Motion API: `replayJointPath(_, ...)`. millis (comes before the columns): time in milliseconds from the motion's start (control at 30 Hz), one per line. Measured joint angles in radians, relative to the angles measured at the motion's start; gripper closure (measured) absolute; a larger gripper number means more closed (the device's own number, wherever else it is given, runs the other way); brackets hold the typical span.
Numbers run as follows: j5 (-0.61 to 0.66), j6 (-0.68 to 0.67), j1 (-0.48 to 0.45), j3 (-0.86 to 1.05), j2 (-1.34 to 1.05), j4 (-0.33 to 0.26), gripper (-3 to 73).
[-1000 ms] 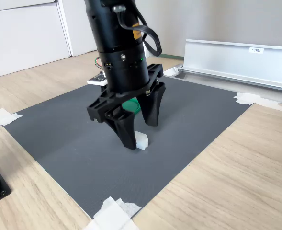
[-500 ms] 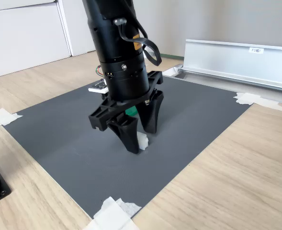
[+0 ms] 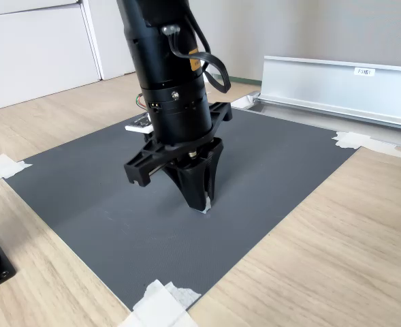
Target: Grasp a white terminal and put it on the green lid.
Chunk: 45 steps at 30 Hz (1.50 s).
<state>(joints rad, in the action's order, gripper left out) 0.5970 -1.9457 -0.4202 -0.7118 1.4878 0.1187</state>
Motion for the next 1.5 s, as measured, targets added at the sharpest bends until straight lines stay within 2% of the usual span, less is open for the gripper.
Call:
replayJointPath(100, 0.053, 0.131, 0.042, -0.038, -0.047, -0.002, 61.2)
replayJointPath(300, 0.282, 0.611, 0.261, -0.203, -0.118, 0.031, 61.2)
replayJointPath(467, 0.374, 0.824, 0.413, -0.253, -0.120, 0.057, 61.2)
replayJointPath(600, 0.373, 0.897, 0.508, -0.255, -0.107, 0.057, 61.2)
replayJointPath(800, 0.322, 1.013, 0.580, -0.244, -0.013, 0.074, 61.2)
replayJointPath(1133, 0.189, 1.141, 0.588, -0.188, 0.109, 0.167, 61.2)
replayJointPath(1300, 0.150, 1.151, 0.588, -0.183, 0.130, 0.172, 61.1)
replayJointPath(1400, 0.140, 1.151, 0.588, -0.183, 0.131, 0.169, 58.3)
replayJointPath(1500, 0.131, 1.151, 0.588, -0.183, 0.137, 0.167, 49.1)
